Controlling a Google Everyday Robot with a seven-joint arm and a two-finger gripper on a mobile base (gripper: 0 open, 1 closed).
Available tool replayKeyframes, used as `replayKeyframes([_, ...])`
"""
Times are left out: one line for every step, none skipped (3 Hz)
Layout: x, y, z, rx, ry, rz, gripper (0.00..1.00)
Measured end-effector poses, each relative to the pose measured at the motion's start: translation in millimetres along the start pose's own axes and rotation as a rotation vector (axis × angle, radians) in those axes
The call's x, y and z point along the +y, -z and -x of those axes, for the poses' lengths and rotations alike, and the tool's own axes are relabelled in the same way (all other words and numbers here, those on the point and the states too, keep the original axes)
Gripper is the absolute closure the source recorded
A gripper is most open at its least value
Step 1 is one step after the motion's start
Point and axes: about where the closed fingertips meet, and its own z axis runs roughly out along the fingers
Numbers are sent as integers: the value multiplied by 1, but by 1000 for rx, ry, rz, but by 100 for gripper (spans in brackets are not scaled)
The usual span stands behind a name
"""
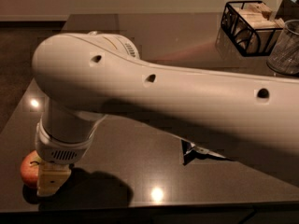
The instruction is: Move apple near 7up can
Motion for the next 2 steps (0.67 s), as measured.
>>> replayKeyframes([-5,10,2,-20,-19,8,65])
replayKeyframes([-34,31,-15,-17,-104,-27,88])
